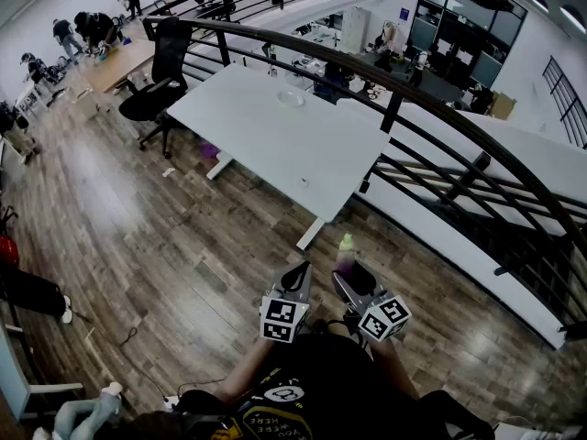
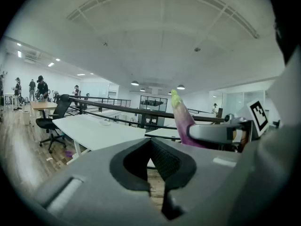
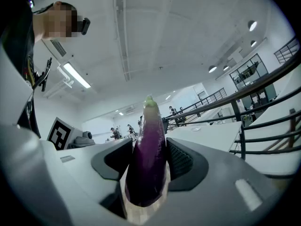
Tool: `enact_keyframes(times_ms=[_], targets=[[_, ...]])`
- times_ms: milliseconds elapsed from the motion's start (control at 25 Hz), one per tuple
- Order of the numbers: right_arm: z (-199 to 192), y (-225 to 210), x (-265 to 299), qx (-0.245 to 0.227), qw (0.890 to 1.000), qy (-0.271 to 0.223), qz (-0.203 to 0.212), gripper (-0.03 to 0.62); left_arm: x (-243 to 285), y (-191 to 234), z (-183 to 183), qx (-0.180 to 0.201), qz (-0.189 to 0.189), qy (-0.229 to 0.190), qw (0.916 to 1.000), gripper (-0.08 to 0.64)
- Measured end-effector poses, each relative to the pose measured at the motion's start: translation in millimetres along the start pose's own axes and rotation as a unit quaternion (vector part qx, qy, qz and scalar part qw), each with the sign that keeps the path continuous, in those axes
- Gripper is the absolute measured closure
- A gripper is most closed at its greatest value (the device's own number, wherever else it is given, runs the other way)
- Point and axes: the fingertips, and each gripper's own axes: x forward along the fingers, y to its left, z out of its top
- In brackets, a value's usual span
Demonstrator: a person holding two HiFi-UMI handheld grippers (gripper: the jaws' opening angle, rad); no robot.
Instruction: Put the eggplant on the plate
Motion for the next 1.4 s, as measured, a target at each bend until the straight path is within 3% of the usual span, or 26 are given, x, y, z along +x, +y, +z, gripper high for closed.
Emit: enact_keyframes(times_ms=[680, 840, 1160, 1400], targets=[[-15.9, -5.0, -0.3, 0.019, 1.000, 0.020, -0.010, 0.368, -1.2, 3.8, -16.2, -0.013, 0.000, 0.016, 0.9998, 0.555], [-33.5, 2.2, 10.1, 0.027, 0.999, 0.047, -0.008, 0.367, -11.7, 15.7, -20.4, -0.017, 0.007, 0.017, 0.9997, 0.555], [-41.8, 25.3, 34.2, 0.016, 0.999, 0.044, -0.006, 0.367, -28.1, 51.5, -25.0, -0.026, 0.018, 0.008, 0.9995, 0.555], [-34.0, 33.5, 55.3, -0.002, 0.999, 0.048, -0.022, 0.367, -30.9, 76.0, -21.9, -0.029, 0.005, 0.014, 0.9995, 0.555]])
